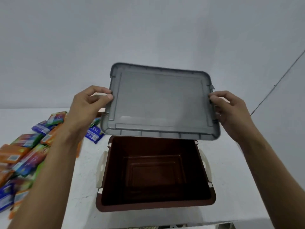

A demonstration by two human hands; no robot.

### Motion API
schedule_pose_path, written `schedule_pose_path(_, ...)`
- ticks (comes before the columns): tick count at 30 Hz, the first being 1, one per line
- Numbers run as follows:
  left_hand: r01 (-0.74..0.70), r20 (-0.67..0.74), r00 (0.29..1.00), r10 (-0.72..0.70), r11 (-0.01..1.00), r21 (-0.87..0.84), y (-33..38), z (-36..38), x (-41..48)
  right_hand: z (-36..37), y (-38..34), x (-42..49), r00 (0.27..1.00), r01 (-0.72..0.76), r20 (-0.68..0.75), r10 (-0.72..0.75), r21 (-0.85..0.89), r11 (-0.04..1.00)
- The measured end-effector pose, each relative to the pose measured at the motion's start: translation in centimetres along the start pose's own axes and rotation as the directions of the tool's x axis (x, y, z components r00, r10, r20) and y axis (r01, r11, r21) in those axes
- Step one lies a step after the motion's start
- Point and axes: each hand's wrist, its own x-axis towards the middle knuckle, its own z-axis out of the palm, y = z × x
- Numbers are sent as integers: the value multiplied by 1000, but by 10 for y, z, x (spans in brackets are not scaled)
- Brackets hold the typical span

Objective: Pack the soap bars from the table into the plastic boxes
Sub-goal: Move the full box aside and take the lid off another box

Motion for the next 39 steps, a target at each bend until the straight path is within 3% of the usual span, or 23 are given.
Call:
schedule_pose_path(6,-121,-42,990,136,958,261,-18,15,37,6,9,25,979,201,46,-198,-347,916)
schedule_pose_path(11,-105,-47,989,137,904,415,-36,30,62,8,28,44,963,228,10,-270,-568,791)
schedule_pose_path(18,11,60,997,-47,866,500,-78,49,69,12,65,39,981,177,44,-189,-603,778)
schedule_pose_path(24,59,130,976,-176,782,620,-102,56,67,11,96,30,984,156,51,-168,-689,708)
schedule_pose_path(27,68,157,961,-228,745,663,-108,57,68,11,104,24,988,145,66,-136,-671,727)
schedule_pose_path(34,95,228,931,-285,792,603,-115,50,65,10,107,14,994,100,105,-41,-645,758)
schedule_pose_path(39,156,176,932,-318,787,597,-113,33,36,13,106,-6,999,27,-12,-52,-719,695)
